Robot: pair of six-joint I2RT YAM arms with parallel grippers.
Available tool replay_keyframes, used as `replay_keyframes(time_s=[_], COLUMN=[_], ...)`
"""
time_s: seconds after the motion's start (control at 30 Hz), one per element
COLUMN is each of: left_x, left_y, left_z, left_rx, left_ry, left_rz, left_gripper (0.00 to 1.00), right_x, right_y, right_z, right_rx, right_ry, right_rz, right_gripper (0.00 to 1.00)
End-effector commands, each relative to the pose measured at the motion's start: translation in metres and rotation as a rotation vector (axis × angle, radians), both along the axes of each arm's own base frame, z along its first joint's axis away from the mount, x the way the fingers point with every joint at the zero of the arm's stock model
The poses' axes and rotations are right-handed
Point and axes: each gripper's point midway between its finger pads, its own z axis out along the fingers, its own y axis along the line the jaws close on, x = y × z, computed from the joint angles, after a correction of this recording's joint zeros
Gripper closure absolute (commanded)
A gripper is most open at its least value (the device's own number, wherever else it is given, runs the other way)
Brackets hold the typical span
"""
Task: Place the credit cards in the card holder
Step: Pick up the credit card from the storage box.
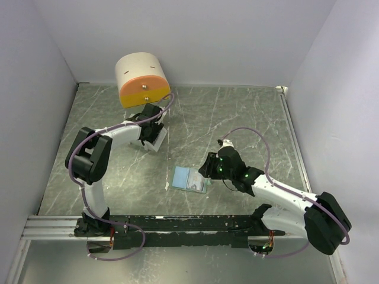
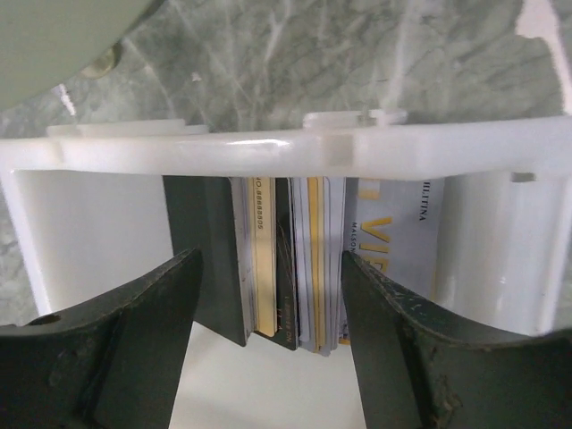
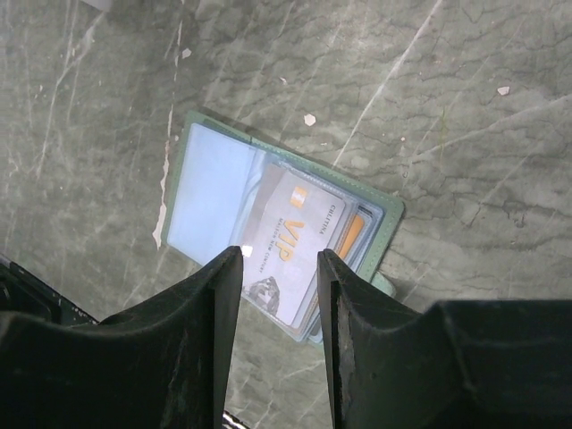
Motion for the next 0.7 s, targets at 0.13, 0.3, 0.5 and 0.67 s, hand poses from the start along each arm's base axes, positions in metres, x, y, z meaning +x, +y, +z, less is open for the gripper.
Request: replay_keyframes(time_s=[0.13,0.3,0.5,0.67], left_x=[0.015,0.019,0.019,0.021], left_y=[0.037,0.047,0.055,0.06], left_z=[0.024,0.045,0.039,0.046], left_rx=[0.16,0.191,0.223,0.239], left_ry=[-0.134,-0.208,-0.206,-0.232], left_rz=[0.128,0.168,0.201,0.234], left_gripper=[0.37,0.37,0.36,0.35], right_x=[0.005,0.004,0.004,0.003], right_y=[-0.006,-0.005,-0.007,-0.009], right_z=[0.01,0.009,0.006,0.006], right_rx=[0.002,0.007,-0.002,-0.005], right_ry=[-0.039,-0.035,-0.026,-0.028], right_rz=[-0.018,-0.015,-0.014,-0.018], right_gripper=[0.6,0.6,0.6,0.6])
